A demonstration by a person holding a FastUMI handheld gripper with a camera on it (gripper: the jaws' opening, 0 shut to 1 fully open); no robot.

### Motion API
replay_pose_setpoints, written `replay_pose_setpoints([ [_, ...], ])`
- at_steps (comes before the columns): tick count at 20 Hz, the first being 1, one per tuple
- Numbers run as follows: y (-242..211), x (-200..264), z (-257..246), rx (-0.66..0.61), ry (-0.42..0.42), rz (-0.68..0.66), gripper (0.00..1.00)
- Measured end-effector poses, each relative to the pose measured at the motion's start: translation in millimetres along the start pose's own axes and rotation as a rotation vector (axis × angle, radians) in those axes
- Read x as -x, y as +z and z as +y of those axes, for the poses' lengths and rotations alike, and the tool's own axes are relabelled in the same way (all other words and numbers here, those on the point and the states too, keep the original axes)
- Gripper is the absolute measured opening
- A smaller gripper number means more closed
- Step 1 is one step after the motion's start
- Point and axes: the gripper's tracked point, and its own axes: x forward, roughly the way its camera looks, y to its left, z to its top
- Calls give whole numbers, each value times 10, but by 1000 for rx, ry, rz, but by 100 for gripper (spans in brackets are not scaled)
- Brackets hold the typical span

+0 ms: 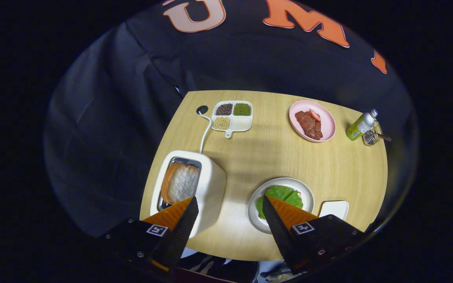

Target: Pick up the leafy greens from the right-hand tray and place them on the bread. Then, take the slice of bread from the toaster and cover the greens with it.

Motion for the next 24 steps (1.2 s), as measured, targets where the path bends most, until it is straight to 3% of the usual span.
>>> replay_pose_setpoints([
  [7,220,-237,728,12,26,35,98],
  [15,88,-637,818,55,-22,125,98],
  [17,60,-685,794,47,-29,138,87],
  [20,9,-733,737,36,-35,154,59],
  [23,-6,-731,712,4,-29,156,41],
  [24,4,-730,709,-17,-22,152,29],
])
